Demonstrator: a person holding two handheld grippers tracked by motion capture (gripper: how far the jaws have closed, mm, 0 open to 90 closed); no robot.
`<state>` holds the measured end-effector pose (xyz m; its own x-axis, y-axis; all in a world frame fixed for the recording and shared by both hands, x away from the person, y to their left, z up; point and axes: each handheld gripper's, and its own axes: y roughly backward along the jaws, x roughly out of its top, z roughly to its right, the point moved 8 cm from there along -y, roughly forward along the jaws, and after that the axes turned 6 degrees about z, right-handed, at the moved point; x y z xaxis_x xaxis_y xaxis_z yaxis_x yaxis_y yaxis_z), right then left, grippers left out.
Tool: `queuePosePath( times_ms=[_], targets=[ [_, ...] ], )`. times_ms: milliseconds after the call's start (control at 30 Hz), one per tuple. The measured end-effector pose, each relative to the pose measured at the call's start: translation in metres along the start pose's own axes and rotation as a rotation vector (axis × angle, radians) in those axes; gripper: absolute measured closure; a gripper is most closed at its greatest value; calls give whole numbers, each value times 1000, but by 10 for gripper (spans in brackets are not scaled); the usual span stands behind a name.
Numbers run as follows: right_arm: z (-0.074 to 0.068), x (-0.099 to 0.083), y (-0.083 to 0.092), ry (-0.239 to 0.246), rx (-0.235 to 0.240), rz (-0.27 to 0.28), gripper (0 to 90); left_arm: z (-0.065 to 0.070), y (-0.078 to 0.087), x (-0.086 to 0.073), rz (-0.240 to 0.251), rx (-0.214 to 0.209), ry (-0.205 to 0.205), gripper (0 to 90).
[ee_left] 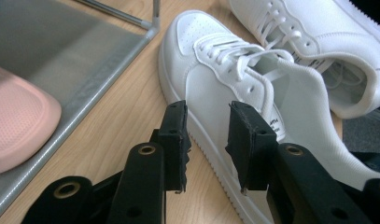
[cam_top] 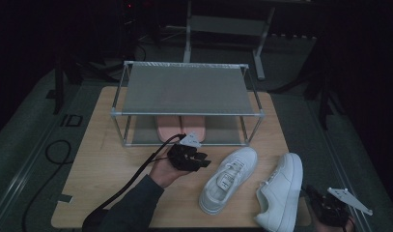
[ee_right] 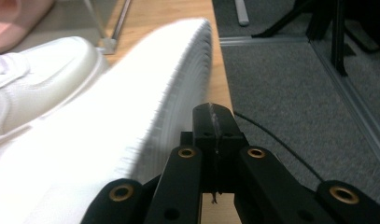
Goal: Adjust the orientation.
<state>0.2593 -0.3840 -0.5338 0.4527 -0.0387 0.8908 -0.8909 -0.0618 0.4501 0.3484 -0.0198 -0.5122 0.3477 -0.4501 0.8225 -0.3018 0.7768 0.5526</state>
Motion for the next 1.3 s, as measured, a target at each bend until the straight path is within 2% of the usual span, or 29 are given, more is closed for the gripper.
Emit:
queuePosePath(
  times_ms=[200,433,733,900,1000,1300],
  targets=[
    [-20,14,11,45,40,37,898,-4,-1,-8,3,2,21,675],
    [-34,13,10,75,75,25,898,-7,-3,-16,-16,-1,37,664],
    [-32,7,10,69,91,15,899,-7,-6,-21,-29,-17,49,662],
    [-24,5,14,60,76,17,900,-7,-6,-21,-32,-20,55,657],
    [-22,3,15,45,87,18,900,-7,-7,-21,-31,-22,59,652],
    [-20,3,16,59,84,11,900,-8,-7,-22,-34,-29,64,649]
  ],
)
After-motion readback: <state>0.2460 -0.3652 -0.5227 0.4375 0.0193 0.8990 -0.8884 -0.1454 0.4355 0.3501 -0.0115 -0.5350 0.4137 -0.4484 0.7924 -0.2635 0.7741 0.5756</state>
